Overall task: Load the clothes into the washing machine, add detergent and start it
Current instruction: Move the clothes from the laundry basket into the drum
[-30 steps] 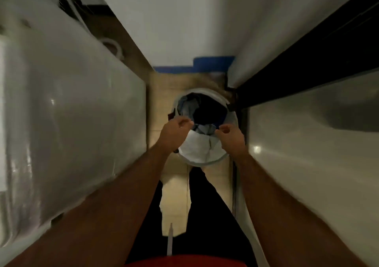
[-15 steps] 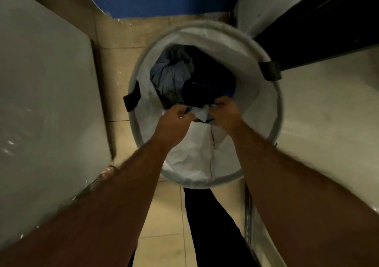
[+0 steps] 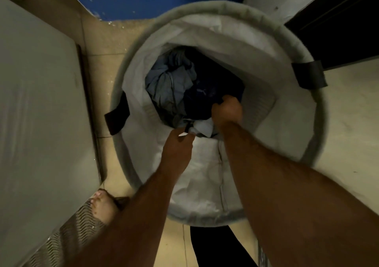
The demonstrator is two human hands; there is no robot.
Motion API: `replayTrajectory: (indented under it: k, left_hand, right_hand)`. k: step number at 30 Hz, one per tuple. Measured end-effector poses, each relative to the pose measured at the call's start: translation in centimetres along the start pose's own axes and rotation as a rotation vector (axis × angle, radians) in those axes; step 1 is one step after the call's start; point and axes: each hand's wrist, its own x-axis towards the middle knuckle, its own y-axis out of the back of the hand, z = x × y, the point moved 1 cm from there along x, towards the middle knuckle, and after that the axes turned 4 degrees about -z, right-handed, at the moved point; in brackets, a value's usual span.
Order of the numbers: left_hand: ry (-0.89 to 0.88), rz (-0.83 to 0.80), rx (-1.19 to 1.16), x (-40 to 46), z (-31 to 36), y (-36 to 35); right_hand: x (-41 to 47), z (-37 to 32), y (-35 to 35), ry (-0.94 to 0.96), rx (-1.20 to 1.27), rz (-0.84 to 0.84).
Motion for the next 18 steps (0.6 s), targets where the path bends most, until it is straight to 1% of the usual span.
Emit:
replayTrajectory:
  k: [3, 6, 10, 12, 15, 18]
  left_hand:
    - [0.003, 0.000, 0.017, -2.5, 1.1, 0.5]
    - [-0.040, -0.003, 0.054, -6.0, 4.3, 0.9]
    - [-0.129, -0.019, 0.090, -10.8, 9.0, 1.6]
    - [-0.139, -0.015, 0.079, -13.3, 11.0, 1.9]
    - [-0.147, 0.006, 0.074, -17.0, 13.2, 2.5]
    - [-0.189, -0.001, 0.075, -21.4, 15.0, 3.6]
  right_hand:
    - [-3.3, -1.0, 3.2, 0.035, 0.101, 0.090]
    - [-7.2, -2.6, 7.6, 0.093, 0.154, 0.161]
    - [-13.3, -5.0, 13.0, 0.165, 0.140, 0.155]
    - [-16.4, -6.2, 15.3, 0.196, 0.144, 0.156]
    - [-20.6, -8.5, 18.6, 0.220, 0.187, 0.168]
    - [-25.0, -10.9, 21.9, 0.240, 0.257, 0.217]
